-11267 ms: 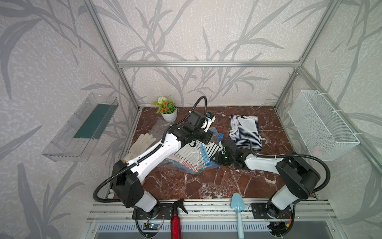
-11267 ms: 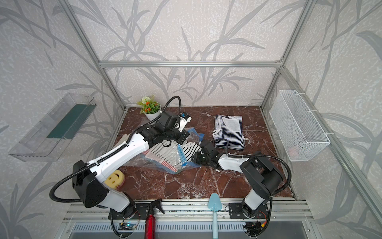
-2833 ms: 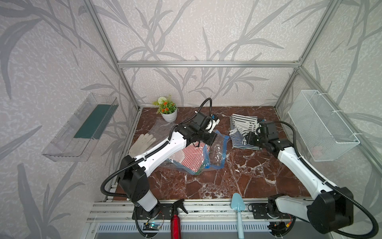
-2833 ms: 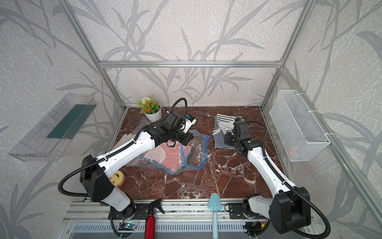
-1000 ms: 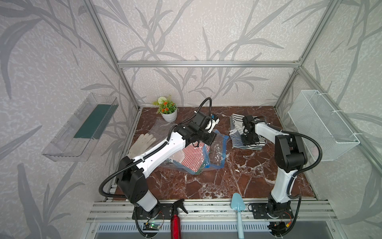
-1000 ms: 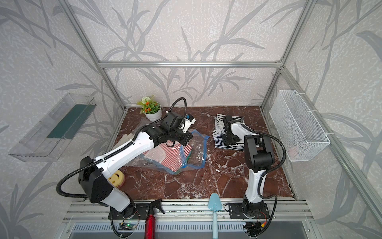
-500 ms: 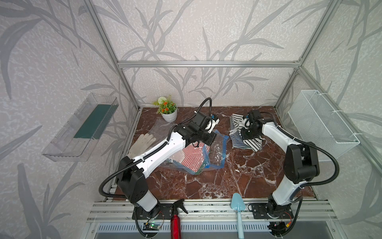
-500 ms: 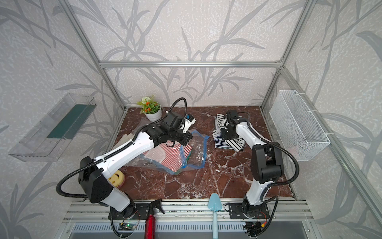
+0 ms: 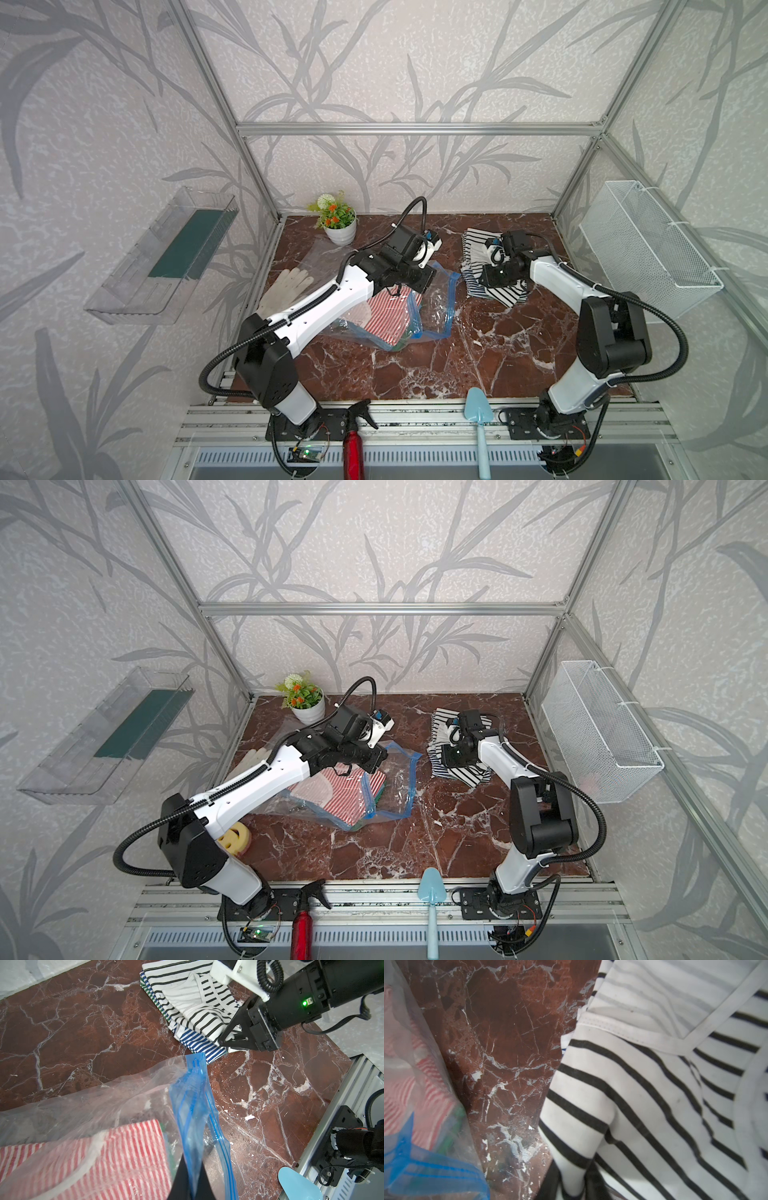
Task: Take the tank top out of the vacuum bag
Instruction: Adjust the tank top.
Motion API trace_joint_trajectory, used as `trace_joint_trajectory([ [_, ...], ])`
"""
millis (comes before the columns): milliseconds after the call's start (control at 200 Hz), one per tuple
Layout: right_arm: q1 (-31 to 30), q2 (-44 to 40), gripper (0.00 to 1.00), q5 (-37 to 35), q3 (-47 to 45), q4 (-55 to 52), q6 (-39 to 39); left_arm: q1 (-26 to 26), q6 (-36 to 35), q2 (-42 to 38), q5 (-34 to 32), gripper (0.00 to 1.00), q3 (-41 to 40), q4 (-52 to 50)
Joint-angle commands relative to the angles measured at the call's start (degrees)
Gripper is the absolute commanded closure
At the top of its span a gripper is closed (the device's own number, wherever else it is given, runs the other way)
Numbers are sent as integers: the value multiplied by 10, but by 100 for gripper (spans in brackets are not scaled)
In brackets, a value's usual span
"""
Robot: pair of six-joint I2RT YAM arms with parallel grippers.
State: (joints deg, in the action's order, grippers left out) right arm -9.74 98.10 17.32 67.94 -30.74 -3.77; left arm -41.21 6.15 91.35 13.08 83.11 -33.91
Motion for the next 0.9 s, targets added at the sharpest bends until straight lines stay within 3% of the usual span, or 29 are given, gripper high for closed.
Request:
trace_joint_trajectory([
  [0, 1, 1, 58, 15, -15, 2, 6, -2, -10, 5, -4, 100, 14, -9],
  [70, 5, -36, 53, -24, -50, 24, -23, -2, -9, 7, 0, 100, 15, -10],
  [210, 49, -93, 52, -50, -118, 44, -100, -2, -9, 10, -1, 100, 17, -11],
  [460, 145, -171, 57, -41, -225, 91, -171, -3, -8, 7, 1, 100, 18, -12],
  [900, 171, -88, 56, 2, -235, 136, -164, -4, -10, 2, -2, 100, 17, -12],
])
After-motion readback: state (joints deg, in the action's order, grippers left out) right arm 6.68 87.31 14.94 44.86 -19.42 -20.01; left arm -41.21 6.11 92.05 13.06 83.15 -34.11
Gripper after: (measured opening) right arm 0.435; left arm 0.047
